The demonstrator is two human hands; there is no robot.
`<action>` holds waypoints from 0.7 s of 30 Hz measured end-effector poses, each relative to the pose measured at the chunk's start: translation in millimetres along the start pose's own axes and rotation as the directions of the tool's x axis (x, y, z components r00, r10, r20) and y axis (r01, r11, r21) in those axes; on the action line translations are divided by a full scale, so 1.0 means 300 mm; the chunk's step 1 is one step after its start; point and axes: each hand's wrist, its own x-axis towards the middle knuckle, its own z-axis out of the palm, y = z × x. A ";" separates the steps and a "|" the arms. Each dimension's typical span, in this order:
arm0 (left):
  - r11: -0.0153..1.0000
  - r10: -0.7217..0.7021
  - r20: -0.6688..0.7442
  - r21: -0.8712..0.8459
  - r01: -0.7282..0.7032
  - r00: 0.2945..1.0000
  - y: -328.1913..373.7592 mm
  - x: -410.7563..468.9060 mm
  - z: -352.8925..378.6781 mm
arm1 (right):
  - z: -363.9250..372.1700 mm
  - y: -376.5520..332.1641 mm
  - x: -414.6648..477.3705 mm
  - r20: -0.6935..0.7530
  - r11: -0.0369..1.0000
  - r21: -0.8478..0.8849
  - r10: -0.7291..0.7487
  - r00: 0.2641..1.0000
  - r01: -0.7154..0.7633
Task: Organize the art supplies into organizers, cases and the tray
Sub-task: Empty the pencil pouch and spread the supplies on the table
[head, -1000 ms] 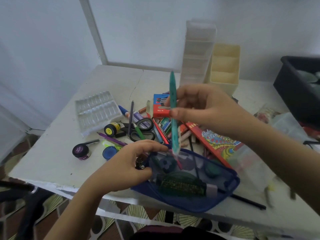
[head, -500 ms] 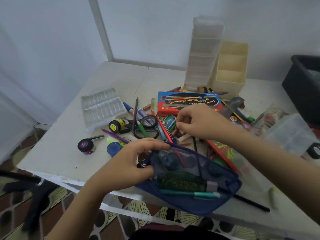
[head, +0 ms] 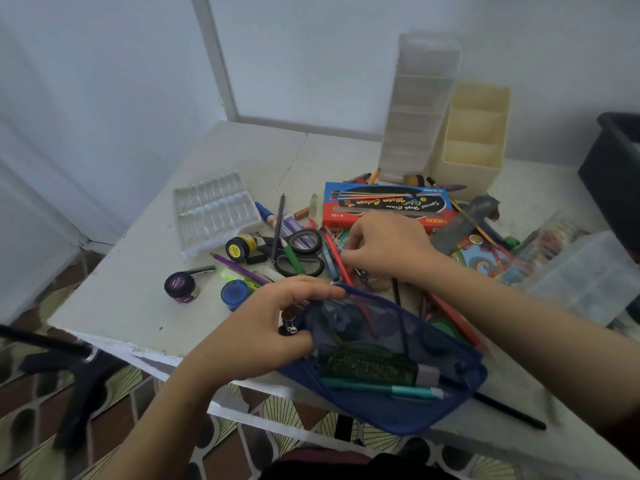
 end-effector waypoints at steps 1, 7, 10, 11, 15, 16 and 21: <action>1.000 -0.001 0.000 -0.002 0.001 1.000 0.000 0.000 0.000 | -0.013 0.006 -0.009 0.000 0.998 0.066 0.005 1.000 -0.005; 1.000 -0.021 0.000 -0.011 0.021 1.000 -0.011 0.000 0.000 | -0.139 0.014 -0.097 -0.162 0.751 0.656 0.041 0.986 0.077; 0.999 -0.032 0.006 -0.020 0.032 0.999 -0.020 0.000 -0.004 | -0.187 -0.004 -0.168 -0.073 0.652 0.752 -0.067 0.995 0.099; 0.999 -0.029 0.010 -0.027 0.030 1.000 -0.021 0.001 -0.006 | -0.196 -0.010 -0.193 -0.026 0.659 0.745 -0.129 0.991 0.106; 1.000 0.006 0.022 -0.019 -0.005 1.000 -0.017 0.010 -0.011 | -0.169 -0.018 -0.273 0.096 0.902 0.359 -0.290 0.952 0.239; 1.000 0.009 0.025 -0.013 -0.009 1.000 -0.018 0.013 -0.013 | -0.163 -0.022 -0.290 0.101 0.938 0.193 -0.312 0.945 0.289; 1.000 0.001 0.055 -0.015 0.000 0.999 -0.035 0.022 -0.026 | -0.139 -0.027 -0.356 0.124 0.925 -0.110 -0.349 0.929 0.363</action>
